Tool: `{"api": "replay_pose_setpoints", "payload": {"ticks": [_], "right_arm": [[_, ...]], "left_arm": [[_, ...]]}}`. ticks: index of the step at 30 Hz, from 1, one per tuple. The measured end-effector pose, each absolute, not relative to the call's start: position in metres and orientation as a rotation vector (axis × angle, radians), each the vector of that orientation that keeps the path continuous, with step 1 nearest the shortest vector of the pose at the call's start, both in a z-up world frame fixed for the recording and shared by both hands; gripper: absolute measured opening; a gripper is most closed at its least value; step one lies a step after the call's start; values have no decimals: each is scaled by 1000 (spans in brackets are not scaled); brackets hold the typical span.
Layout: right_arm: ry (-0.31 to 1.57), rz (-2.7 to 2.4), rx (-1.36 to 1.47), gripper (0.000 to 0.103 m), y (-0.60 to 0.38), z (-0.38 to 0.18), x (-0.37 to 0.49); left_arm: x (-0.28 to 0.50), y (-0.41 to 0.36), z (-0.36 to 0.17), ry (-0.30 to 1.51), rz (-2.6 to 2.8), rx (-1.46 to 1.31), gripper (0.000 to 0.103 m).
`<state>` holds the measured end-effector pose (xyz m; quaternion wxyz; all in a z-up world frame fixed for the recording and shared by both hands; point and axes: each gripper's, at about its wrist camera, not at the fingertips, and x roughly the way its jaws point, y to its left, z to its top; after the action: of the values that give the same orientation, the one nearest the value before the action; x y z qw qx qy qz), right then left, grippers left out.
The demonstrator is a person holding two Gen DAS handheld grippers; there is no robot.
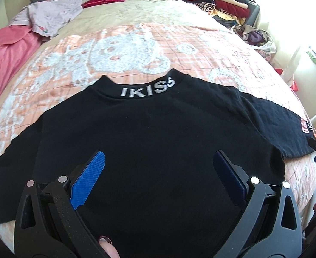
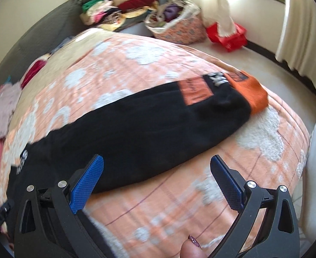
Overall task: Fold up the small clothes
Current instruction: 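Move the right tool to the orange-cuffed sleeve and grasp the cuff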
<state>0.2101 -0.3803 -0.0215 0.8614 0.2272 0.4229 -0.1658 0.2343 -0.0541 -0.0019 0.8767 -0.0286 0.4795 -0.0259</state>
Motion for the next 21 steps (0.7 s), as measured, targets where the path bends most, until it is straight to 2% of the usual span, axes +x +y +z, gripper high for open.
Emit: {"api": "replay_pose_setpoints", "payload": {"ticks": [7,12,14,16,17,19,20,21], "right_arm": [[892,-431,641,99,-439,-46,217],[815,-401,724,98,-465,-53,220],[777,-378,748,95,-472,-55,223],[765,-385,758,77,-478,-57,225],[753,-384,760,72,-481,-57,226],[737,-365,767,43,-486,-56,226],[726,-349,772,36,-487,-55,225],[709,-316,779,23,-486,-52,224]], "left_arm": [[248,-65,-9,1003,-84,-64,95],[251,-67,-12,1002,-65,-58,95],[253,-66,-14,1007,-54,-55,95],[253,-66,-16,1008,-43,-44,95],[253,-66,-16,1008,-39,-35,95],[252,-66,-16,1010,-40,-37,95],[252,-65,-16,1011,-44,-43,95],[251,-64,-15,1010,-48,-49,95]]}}
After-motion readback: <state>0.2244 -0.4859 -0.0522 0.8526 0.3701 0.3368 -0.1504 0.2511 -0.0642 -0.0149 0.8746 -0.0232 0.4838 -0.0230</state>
